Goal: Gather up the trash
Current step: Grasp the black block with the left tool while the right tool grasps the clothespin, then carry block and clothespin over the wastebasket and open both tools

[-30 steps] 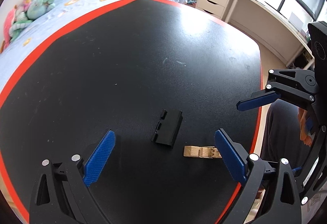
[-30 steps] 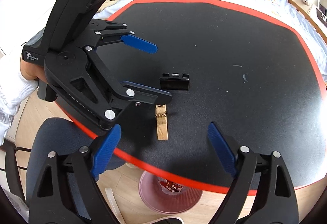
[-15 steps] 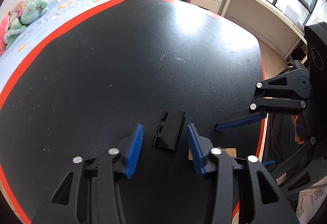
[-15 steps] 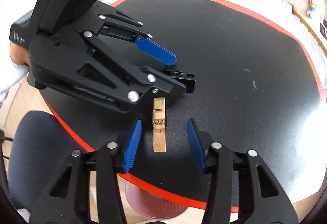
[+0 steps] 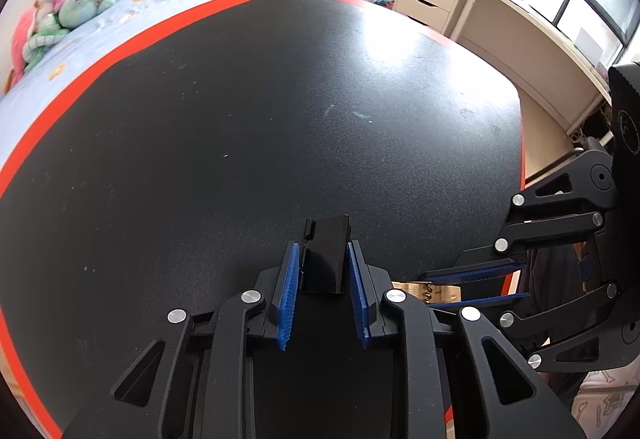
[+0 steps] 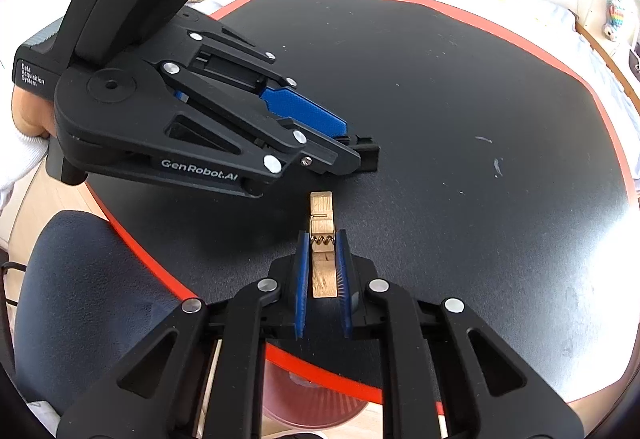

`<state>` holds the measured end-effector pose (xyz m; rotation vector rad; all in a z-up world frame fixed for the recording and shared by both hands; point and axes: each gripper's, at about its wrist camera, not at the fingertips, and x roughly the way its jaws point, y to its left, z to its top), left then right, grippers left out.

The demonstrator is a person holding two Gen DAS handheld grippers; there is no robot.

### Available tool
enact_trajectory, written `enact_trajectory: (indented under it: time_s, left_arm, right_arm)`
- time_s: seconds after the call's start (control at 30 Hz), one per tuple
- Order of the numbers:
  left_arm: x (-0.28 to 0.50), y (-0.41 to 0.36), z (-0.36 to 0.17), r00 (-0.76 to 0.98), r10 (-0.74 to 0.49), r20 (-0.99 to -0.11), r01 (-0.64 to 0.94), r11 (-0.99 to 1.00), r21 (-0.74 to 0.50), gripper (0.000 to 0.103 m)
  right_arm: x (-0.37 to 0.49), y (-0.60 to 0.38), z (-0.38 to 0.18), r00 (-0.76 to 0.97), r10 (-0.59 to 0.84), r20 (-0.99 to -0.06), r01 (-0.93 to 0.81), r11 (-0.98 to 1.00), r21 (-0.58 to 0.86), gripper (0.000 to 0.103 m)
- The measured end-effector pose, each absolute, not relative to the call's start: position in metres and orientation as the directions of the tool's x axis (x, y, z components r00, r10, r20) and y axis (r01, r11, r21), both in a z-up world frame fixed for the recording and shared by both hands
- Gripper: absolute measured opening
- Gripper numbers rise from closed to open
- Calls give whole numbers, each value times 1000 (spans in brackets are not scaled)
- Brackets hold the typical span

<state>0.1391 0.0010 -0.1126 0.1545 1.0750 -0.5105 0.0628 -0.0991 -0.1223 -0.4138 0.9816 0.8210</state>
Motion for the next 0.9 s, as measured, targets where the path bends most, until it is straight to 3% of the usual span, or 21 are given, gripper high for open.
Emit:
enact_trajectory:
  time_s: [0.9]
  left_arm:
    - [36,-36,-37,530,-267,-805,289,949,-124,23]
  right_arm:
    - [31,-183,-41,372,473,-798,-729,682,64,12]
